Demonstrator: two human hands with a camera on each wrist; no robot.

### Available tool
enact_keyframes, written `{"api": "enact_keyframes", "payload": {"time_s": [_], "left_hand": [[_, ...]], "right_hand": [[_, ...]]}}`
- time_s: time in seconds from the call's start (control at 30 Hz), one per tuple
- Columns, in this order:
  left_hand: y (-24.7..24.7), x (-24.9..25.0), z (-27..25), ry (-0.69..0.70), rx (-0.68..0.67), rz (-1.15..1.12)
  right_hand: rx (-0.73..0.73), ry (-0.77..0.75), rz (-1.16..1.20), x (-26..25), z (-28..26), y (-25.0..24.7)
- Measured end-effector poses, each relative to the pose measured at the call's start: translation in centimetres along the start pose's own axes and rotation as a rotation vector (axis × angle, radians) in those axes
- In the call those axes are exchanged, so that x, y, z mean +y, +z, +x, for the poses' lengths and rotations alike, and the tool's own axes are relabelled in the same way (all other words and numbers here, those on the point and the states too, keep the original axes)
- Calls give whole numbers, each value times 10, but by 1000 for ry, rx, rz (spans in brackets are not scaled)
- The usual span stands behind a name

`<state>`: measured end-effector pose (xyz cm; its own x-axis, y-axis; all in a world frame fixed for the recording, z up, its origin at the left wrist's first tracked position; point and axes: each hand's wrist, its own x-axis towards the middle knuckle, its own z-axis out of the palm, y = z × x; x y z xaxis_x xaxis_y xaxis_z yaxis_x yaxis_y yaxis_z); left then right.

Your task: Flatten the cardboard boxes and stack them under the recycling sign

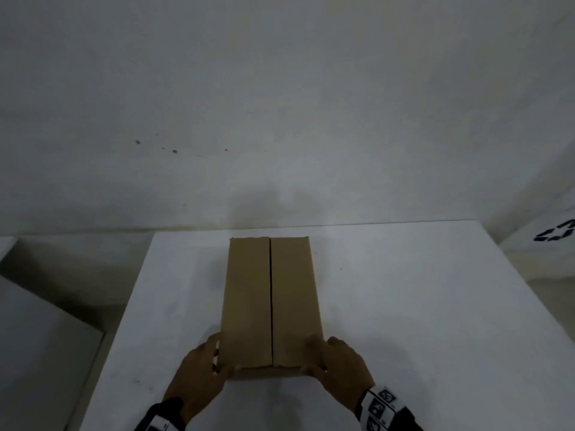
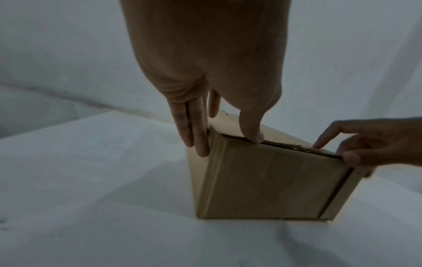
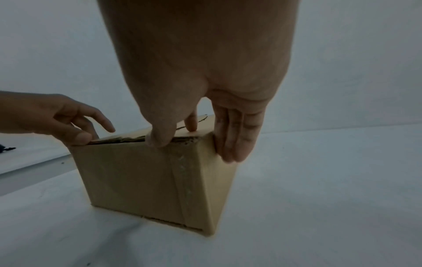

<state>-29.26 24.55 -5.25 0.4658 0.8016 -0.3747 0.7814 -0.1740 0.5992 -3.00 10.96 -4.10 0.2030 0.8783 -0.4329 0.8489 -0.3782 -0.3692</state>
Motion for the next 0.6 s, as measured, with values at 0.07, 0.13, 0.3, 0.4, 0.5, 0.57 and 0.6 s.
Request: {"api": "enact_keyframes", "payload": {"time_s": [0.07,0.13,0.3,0.4,0.5,0.57,0.6], "left_hand": [[-4,-1,1,15,-10,81],[-3,1,4,36,-35,261],[3,-4,14,224,-5,630],[20,-35,24,448,166,764],[23,-35,25,494,151,783],[25,-33,23,470,78,759],[24,-33,22,456,45,734]], "right_hand": [[76,-53,-53,0,2,-3],[103,-122,-105,1,7,-2],[66,-167,-192,0,19,-3],[50,-200,-289,3,17,-6],[69,-243,-385,10,24,8],[68,-292,-414,12,27,16],[76,-311,-418,14,27,19]]}}
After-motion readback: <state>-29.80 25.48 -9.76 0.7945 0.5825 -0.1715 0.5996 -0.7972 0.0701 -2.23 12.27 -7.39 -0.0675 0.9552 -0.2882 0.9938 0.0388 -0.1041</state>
